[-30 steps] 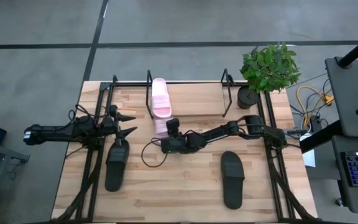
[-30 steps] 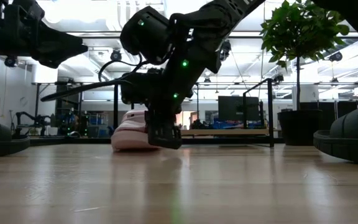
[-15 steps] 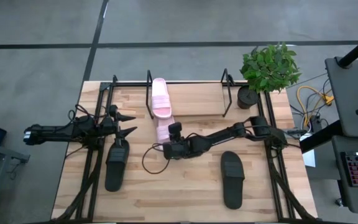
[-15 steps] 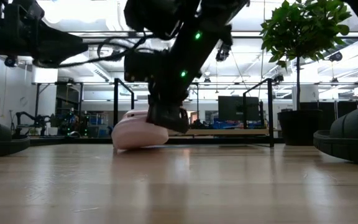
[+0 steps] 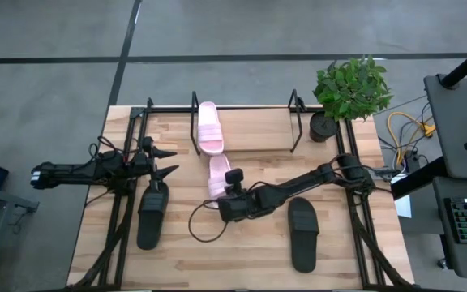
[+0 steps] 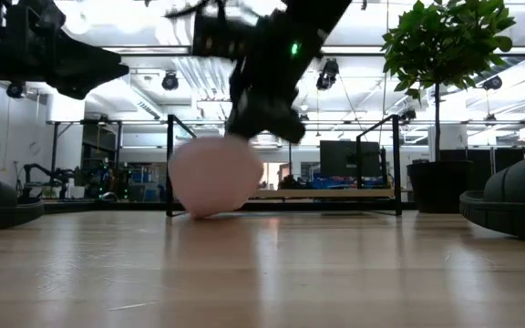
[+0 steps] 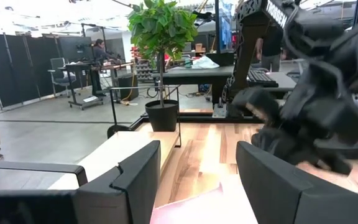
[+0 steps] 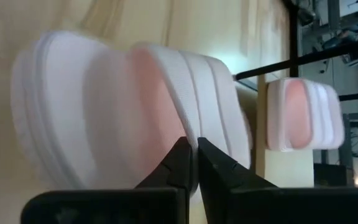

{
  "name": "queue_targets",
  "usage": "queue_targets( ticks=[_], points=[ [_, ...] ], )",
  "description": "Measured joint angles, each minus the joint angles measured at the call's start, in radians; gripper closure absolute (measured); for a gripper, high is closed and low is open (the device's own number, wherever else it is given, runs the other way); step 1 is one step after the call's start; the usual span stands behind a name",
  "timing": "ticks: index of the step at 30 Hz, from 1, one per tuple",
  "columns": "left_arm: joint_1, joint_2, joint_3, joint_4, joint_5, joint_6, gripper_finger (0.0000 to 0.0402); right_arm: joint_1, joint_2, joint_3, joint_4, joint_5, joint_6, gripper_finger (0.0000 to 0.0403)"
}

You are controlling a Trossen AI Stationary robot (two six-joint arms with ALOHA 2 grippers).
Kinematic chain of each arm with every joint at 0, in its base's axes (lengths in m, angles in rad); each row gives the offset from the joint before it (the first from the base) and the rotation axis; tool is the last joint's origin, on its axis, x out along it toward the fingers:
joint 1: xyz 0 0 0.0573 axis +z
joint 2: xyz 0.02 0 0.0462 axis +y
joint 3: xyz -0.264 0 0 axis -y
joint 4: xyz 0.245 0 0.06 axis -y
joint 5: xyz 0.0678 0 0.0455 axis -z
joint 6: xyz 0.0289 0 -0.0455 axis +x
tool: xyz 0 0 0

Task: Pick and place slides into the shelf
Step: Put the pink slides on the shelf

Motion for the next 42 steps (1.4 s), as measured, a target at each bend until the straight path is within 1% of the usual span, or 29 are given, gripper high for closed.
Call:
queue_targets(
  ticks=[6, 11, 13, 18, 24, 27, 31, 37, 40, 42],
  points=[
    [0.0, 0.0, 0.0, 0.001, 0.0, 0.0, 0.0206, 0.039, -0.097, 0.0, -0.03, 0.005, 0.065, 0.0392],
    [0.0, -0.001, 0.0, 0.001, 0.0, 0.0, 0.0206, 0.07, -0.182, 0.0, -0.046, 0.01, 0.078, 0.0392],
    [0.0, 0.0, 0.0, 0.001, 0.0, 0.0, 0.0206, 0.081, -0.213, 0.0, -0.048, 0.052, 0.078, 0.0392],
    [0.0, 0.001, 0.0, 0.001, 0.0, 0.0, 0.0206, 0.093, -0.276, 0.0, -0.052, 0.201, 0.034, 0.0392],
    [0.0, 0.001, 0.0, 0.001, 0.0, 0.0, 0.0206, 0.088, -0.3, 0.0, -0.053, 0.342, -0.043, 0.0392],
    [0.0, 0.0, 0.0, 0.001, 0.0, 0.0, 0.0206, 0.069, -0.3, 0.0, -0.054, 0.382, -0.078, 0.0392],
    [0.0, 0.0, 0.0, 0.001, 0.0, 0.0, 0.0206, 0.012, -0.296, -0.019, -0.053, 0.388, -0.094, 0.0392],
    [0.0, 0.0, 0.0, 0.001, 0.0, 0.0, 0.0206, -0.104, -0.296, -0.096, -0.036, 0.38, -0.103, 0.0392],
    [0.0, 0.0, 0.0, 0.0, 0.0, 0.0, 0.0206, -0.152, -0.296, -0.154, 0.07, 0.37, -0.182, 0.0392],
    [0.0, 0.0, 0.0, 0.0, 0.0, 0.0, 0.0206, -0.18, -0.296, -0.195, 0.189, 0.324, -0.274, 0.0392]
  ],
)
